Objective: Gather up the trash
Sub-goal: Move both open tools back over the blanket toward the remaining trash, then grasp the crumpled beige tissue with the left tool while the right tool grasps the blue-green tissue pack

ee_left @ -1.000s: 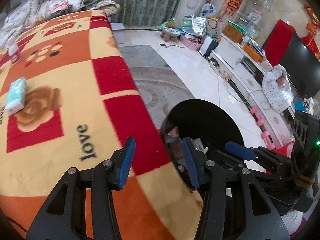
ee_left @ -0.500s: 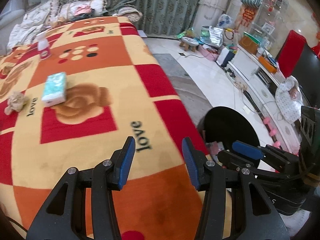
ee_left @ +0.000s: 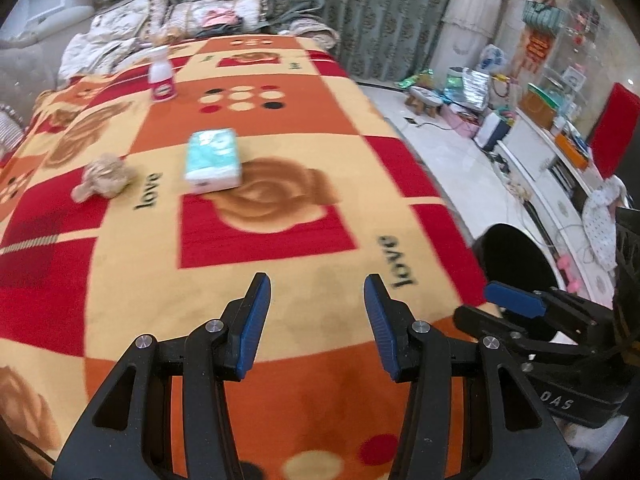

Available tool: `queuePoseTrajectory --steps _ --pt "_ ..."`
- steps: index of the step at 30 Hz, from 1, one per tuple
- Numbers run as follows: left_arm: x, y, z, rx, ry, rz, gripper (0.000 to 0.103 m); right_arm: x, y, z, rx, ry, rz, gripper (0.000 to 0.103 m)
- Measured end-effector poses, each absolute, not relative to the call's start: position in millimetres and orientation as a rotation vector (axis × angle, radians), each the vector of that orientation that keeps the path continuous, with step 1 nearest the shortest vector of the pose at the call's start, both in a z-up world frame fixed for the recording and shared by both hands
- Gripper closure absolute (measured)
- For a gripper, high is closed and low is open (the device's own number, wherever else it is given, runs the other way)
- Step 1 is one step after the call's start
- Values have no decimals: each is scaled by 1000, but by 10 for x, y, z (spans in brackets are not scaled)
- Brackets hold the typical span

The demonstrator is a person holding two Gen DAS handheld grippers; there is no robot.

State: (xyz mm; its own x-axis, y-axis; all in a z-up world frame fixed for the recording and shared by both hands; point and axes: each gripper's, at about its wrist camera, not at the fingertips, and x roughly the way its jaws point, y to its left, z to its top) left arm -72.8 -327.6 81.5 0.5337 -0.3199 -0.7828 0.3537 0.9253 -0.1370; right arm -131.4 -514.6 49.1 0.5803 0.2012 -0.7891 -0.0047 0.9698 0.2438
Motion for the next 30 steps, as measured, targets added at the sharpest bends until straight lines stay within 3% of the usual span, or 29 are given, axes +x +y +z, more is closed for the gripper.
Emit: queuePoseTrajectory --steps 25,30 --pt "277 -1647 649 -137 957 -155 56 109 -3980 363 122 1010 278 38" --pt "640 -1479 655 -199 952 -163 48 557 -3821 387 129 988 292 31"
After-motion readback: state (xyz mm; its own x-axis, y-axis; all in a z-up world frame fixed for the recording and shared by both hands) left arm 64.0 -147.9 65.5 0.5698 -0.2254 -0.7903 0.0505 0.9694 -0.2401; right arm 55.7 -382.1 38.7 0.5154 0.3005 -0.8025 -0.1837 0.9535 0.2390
